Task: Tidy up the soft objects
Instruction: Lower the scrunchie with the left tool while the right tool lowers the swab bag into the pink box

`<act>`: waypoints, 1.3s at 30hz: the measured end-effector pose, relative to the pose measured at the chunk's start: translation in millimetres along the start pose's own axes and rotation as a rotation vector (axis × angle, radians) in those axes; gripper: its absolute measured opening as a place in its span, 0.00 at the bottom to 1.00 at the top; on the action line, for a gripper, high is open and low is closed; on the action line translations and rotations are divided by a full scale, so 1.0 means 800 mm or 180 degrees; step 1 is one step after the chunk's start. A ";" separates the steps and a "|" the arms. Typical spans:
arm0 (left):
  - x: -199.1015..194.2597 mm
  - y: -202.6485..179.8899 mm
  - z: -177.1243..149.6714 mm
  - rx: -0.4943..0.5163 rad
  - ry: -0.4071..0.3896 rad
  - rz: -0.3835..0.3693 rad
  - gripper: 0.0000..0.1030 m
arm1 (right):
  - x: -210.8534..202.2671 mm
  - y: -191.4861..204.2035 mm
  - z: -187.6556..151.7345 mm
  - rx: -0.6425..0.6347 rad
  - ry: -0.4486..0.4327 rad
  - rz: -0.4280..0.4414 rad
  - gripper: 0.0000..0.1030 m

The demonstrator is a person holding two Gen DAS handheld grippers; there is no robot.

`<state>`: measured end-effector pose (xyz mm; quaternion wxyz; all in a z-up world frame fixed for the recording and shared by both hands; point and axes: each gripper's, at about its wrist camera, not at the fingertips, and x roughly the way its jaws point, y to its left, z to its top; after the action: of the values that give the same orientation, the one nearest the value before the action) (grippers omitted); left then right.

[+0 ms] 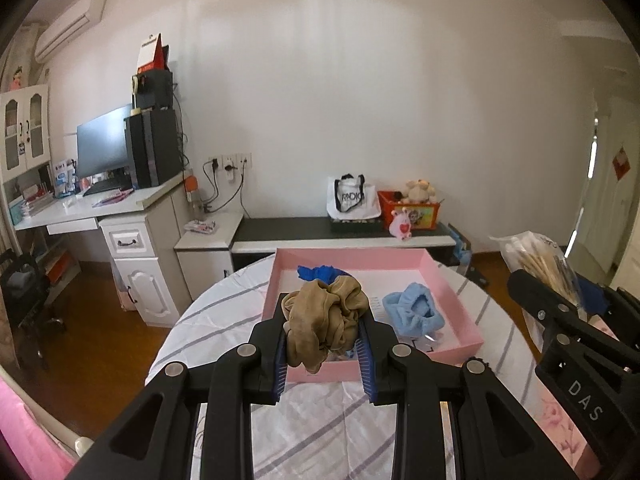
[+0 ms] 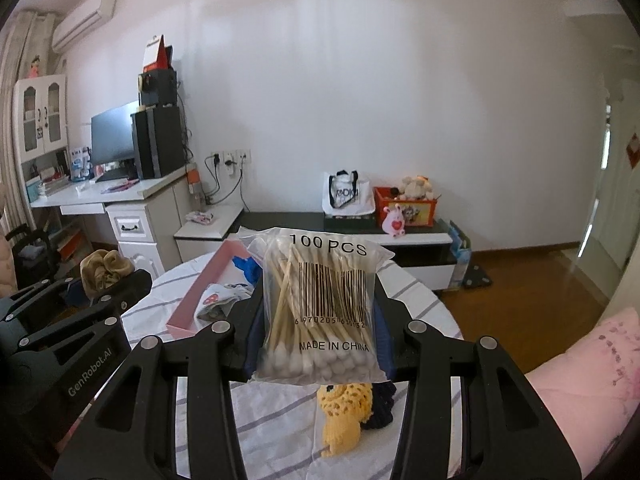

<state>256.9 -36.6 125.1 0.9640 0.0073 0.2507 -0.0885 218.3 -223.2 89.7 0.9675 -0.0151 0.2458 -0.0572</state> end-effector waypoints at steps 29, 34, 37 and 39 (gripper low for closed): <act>0.313 -0.021 0.111 0.0172 0.0530 0.0027 0.27 | 0.188 -0.017 0.026 0.0111 0.0492 -0.0062 0.41; 0.359 -0.015 0.119 0.0183 0.0630 0.0017 0.29 | 0.212 -0.013 0.023 0.0038 0.0557 -0.0055 0.41; 0.386 -0.012 0.124 0.0160 0.0672 -0.0016 0.29 | 0.224 -0.011 0.020 0.0028 0.0609 -0.0023 0.41; 0.401 -0.011 0.127 0.0172 0.0687 -0.0009 0.30 | 0.233 -0.008 0.019 0.0023 0.0649 0.0006 0.41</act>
<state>579.6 -104.4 58.4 0.9307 0.0425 0.3506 -0.0953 387.6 -251.7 15.4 0.9376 -0.0054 0.3427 -0.0583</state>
